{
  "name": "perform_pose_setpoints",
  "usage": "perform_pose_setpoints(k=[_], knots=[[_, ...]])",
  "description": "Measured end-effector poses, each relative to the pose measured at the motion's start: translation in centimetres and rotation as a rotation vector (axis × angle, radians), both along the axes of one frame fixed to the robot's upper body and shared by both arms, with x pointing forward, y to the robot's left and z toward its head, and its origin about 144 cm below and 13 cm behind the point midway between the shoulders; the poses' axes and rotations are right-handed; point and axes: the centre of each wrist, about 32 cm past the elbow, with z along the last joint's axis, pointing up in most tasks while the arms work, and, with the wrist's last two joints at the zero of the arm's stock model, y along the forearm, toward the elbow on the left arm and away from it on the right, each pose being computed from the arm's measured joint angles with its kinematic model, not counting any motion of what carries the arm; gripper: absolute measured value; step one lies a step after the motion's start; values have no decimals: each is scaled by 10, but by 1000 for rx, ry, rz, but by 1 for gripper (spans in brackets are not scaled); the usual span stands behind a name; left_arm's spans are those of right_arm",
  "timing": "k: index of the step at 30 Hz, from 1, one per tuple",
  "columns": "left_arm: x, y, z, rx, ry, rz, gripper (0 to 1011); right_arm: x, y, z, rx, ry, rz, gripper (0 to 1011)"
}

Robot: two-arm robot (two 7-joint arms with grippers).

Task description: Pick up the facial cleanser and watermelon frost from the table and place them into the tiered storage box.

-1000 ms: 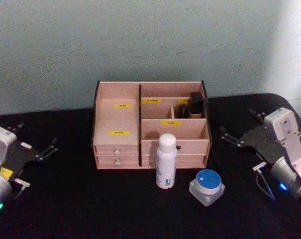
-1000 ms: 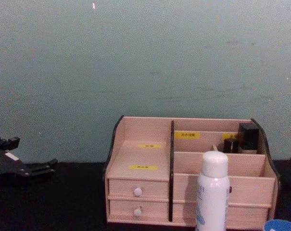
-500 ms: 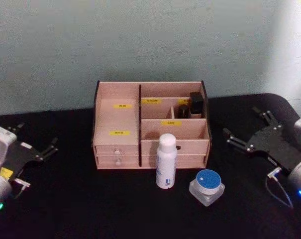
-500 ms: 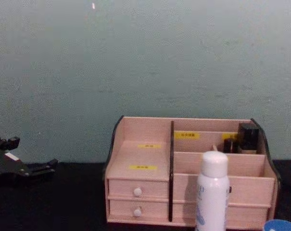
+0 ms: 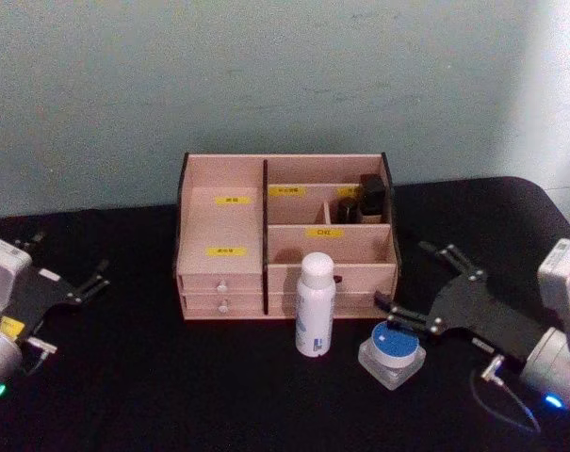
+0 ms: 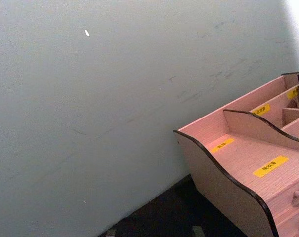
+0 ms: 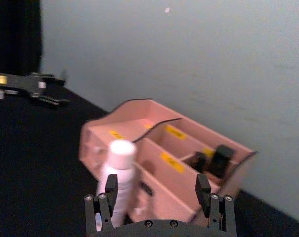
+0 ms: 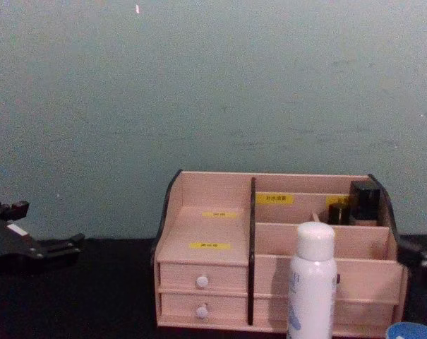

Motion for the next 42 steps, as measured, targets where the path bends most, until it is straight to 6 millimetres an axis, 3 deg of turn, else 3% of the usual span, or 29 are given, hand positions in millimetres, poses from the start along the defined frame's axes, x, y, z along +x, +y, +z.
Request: perform_pose_setpoints(k=[17,42], knots=[[0,0,0,0,0,0,1001,23,28,-13,59,128,123,1000],[0,0,0,0,0,0,1001,55,51,-26,29,173,109,1000]])
